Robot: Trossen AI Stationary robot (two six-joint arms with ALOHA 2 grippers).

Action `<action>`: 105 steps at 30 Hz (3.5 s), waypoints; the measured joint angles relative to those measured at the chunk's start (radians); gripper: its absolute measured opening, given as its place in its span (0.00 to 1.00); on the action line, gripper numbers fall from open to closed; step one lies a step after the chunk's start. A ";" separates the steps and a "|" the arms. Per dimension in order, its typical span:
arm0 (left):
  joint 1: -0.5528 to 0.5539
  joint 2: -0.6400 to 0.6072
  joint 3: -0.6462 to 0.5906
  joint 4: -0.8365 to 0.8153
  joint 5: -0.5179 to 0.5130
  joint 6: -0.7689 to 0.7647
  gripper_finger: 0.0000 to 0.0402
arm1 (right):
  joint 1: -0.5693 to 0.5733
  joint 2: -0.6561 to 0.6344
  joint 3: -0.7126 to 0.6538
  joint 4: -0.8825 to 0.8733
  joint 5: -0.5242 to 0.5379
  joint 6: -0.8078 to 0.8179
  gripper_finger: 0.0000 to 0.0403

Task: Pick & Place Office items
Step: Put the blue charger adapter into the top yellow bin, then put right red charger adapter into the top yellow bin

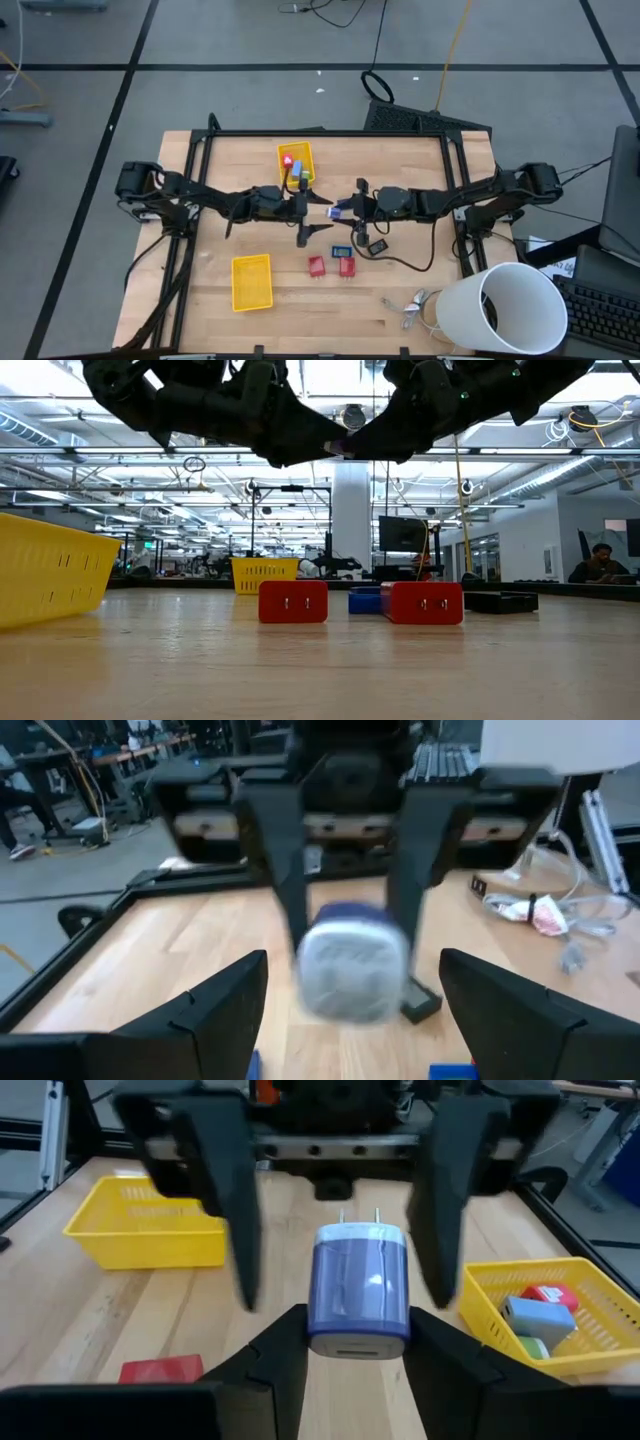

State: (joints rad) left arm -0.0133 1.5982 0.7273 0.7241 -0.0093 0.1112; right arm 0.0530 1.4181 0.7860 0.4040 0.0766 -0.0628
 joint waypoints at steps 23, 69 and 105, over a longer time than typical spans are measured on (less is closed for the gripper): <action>0.012 -0.001 -0.002 0.013 0.026 0.032 0.33 | 0.008 0.000 0.000 0.000 -0.002 -0.016 0.33; 0.247 -0.134 -0.332 0.156 -0.327 -0.248 0.33 | 0.005 -0.164 -0.064 -0.175 0.004 0.101 0.54; 0.327 -0.134 -0.330 -0.013 -0.408 -0.480 0.58 | 0.005 -0.163 -0.065 -0.162 0.005 0.102 0.53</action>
State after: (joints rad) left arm 0.3138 1.4647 0.3973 0.7108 -0.4175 -0.3686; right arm 0.0582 1.2549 0.7208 0.2424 0.0814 0.0387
